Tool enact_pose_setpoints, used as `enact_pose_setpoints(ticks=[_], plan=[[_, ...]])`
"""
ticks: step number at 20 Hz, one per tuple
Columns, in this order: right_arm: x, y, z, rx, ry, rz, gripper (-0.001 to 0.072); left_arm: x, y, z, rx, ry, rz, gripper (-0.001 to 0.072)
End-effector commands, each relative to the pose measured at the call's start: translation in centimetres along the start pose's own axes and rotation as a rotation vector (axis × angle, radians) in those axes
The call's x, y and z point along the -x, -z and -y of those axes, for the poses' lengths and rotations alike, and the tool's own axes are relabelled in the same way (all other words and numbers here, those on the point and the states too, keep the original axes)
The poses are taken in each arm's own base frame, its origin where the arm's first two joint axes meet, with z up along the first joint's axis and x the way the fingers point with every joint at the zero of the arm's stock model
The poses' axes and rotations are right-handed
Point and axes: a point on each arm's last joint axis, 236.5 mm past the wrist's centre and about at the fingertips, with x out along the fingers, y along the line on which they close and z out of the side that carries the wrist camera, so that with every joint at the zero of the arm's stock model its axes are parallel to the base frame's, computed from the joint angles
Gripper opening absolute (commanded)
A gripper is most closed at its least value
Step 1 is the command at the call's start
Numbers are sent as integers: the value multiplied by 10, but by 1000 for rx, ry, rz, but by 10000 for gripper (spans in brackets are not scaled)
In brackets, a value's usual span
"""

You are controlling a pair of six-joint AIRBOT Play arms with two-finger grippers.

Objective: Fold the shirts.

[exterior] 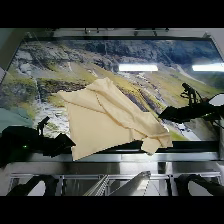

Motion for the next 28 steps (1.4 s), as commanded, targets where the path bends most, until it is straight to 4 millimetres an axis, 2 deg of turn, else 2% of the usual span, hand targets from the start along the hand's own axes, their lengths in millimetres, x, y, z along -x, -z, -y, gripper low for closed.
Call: enact_pose_setpoints(ticks=[1,4,7,8,9,11,13,14,15,16,18,20,22,23,24,25,26,28], plan=[[0,6,-2,0,-10,-26,489,-2,-1,-4,-37,-35,5,540],[0,11,-4,0,-18,-45,489,-7,0,-12,-36,-80,-9,539],[0,11,-4,0,-18,-47,492,-27,9,-16,-19,-94,-101,540],[1,13,-4,0,-19,-56,559,-36,12,-14,-15,-91,-131,540],[1,15,-5,1,-22,-66,668,-44,13,-11,-14,-85,-147,540],[1,18,6,11,21,-77,668,-57,9,0,-64,-73,-163,539],[4,18,28,2,103,-78,668,-64,-1,12,-130,-93,-164,537],[6,19,40,-13,136,-80,668,-67,-8,19,-167,-101,-155,330],[7,20,48,-34,147,-85,668,-69,-14,26,-202,-105,-148,2],[6,23,54,-65,141,-99,668,-71,-17,33,-231,-108,-151,29],[-4,40,56,-121,104,-178,668,-75,-17,41,-268,-110,-178,29],[-20,55,45,-152,34,-249,667,-76,-19,41,-275,-114,-180,29],[-37,62,27,-163,-52,-285,664,-75,-19,39,-269,-114,-180,29],[-43,64,18,-165,-88,-302,593,-73,-19,38,-261,-111,-183,29],[-49,65,5,-143,-131,-316,370,-71,-19,37,-251,-107,-188,28],[-51,66,-9,-114,-178,-321,109,-69,-19,36,-239,-101,-194,29],[-50,64,-25,-84,-236,-315,20,-65,-18,37,-225,-88,-207,28],[-34,53,-63,-5,-394,-277,19,-45,-16,58,-274,-8,-227,28]])
